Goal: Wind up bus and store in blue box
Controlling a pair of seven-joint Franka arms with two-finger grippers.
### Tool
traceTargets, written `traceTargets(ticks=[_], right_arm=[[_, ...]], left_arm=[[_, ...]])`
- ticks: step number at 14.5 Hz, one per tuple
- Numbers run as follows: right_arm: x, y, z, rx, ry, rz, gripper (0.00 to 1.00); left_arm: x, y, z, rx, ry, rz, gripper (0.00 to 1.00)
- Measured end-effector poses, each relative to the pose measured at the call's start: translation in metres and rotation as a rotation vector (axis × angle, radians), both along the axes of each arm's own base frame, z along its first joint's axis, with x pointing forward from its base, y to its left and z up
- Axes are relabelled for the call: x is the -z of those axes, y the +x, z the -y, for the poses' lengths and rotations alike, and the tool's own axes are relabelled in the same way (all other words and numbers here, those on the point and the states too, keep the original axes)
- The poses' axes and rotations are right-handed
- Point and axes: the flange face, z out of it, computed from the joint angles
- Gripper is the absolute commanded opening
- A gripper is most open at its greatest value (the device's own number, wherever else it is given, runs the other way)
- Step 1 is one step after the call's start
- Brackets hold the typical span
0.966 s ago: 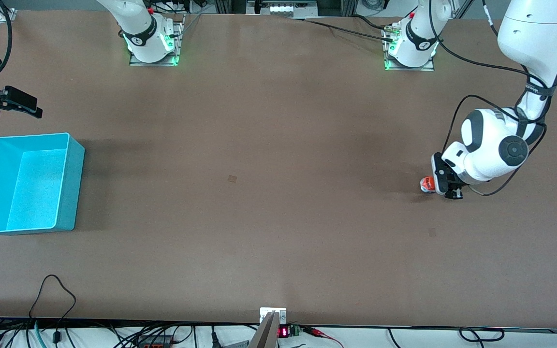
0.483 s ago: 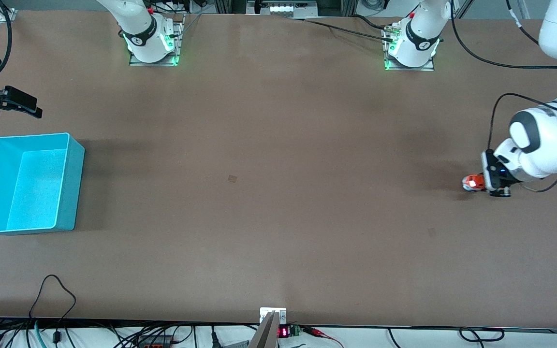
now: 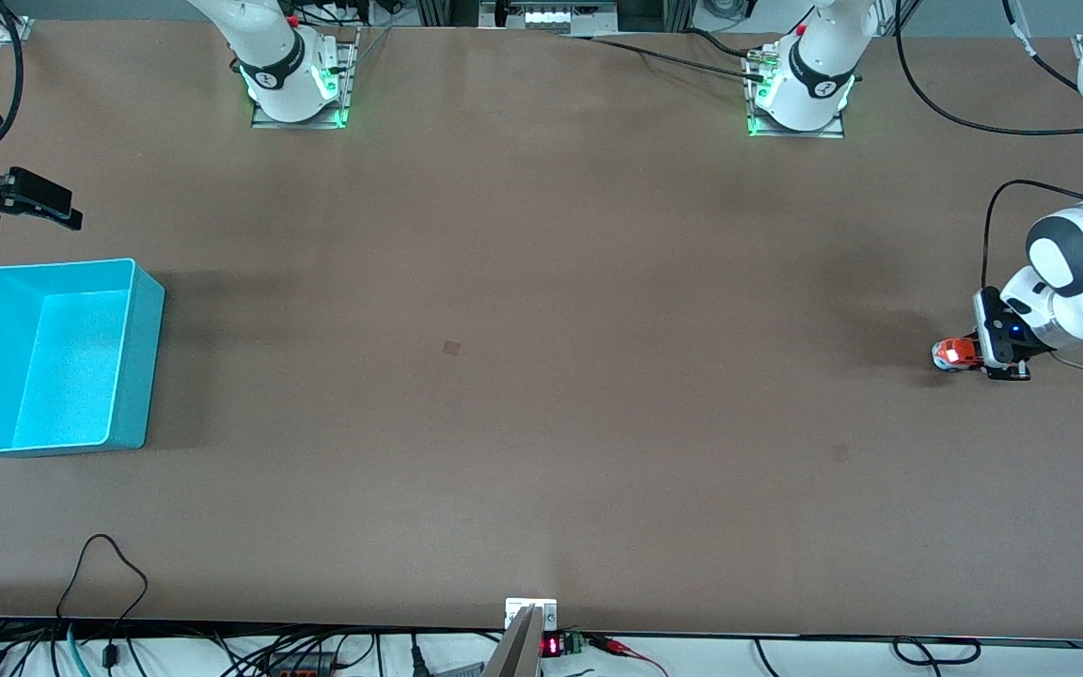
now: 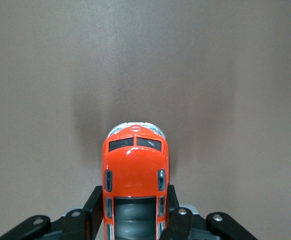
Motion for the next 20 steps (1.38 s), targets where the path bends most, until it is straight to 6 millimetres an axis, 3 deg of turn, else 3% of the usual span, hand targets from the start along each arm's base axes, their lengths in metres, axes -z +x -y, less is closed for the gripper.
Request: traceTargets(ticks=[1, 4, 6, 12, 17, 20], right_arm=[[0.000, 0.000, 0.000, 0.000, 0.000, 0.000, 1.00], [0.000, 0.000, 0.000, 0.000, 0.000, 0.000, 1.00], [0.000, 0.000, 0.000, 0.000, 0.000, 0.000, 1.00], [0.000, 0.000, 0.000, 0.000, 0.000, 0.000, 1.00], [0.000, 0.000, 0.000, 0.000, 0.000, 0.000, 1.00], [0.000, 0.000, 0.000, 0.000, 0.000, 0.000, 1.00]], left_arm=[[0.002, -0.001, 0.000, 0.004, -0.003, -0.006, 1.00], [0.035, -0.010, 0.005, 0.015, -0.042, -0.090, 1.00], [0.031, -0.008, 0.004, 0.016, -0.064, -0.140, 1.00], [-0.037, 0.004, 0.010, -0.039, -0.086, -0.214, 1.00], [-0.079, 0.006, 0.037, -0.118, -0.042, -0.263, 1.00], [-0.125, 0.011, 0.066, -0.220, 0.020, -0.303, 1.00]])
